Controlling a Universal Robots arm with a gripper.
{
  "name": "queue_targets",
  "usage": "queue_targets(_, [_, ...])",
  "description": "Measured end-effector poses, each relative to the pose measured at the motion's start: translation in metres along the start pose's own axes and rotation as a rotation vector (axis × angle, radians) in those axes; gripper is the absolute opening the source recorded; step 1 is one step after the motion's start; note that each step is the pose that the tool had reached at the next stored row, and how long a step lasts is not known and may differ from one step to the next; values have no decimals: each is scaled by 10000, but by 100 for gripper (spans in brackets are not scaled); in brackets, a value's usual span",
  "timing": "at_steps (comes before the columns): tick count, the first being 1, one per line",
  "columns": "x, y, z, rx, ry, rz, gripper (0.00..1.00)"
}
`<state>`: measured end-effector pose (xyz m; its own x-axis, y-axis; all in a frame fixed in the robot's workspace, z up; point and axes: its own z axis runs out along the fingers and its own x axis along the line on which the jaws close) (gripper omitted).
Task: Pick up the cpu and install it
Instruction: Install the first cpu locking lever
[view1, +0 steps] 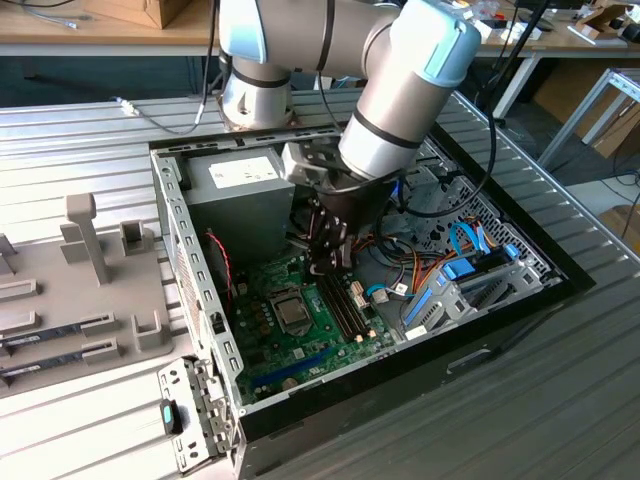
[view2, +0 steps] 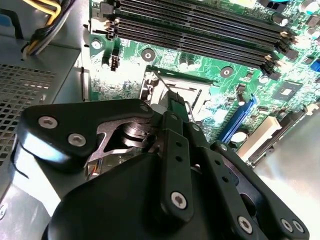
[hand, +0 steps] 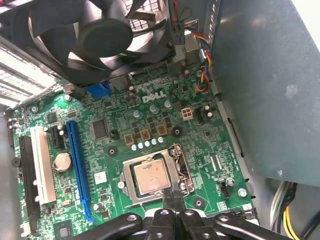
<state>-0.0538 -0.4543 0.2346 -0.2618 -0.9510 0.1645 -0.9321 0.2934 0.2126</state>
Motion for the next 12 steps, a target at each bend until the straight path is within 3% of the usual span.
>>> queue_targets(1, [2,0,0,91,-25,10,11])
queue_targets(3, [1,2,4,364,-112,38,11])
queue_targets(6, [3,10,6,407,-126,43,11])
queue_targets(10, [28,99,31,435,-140,33,11])
queue_targets(12, [33,115,40,472,-117,-258,11])
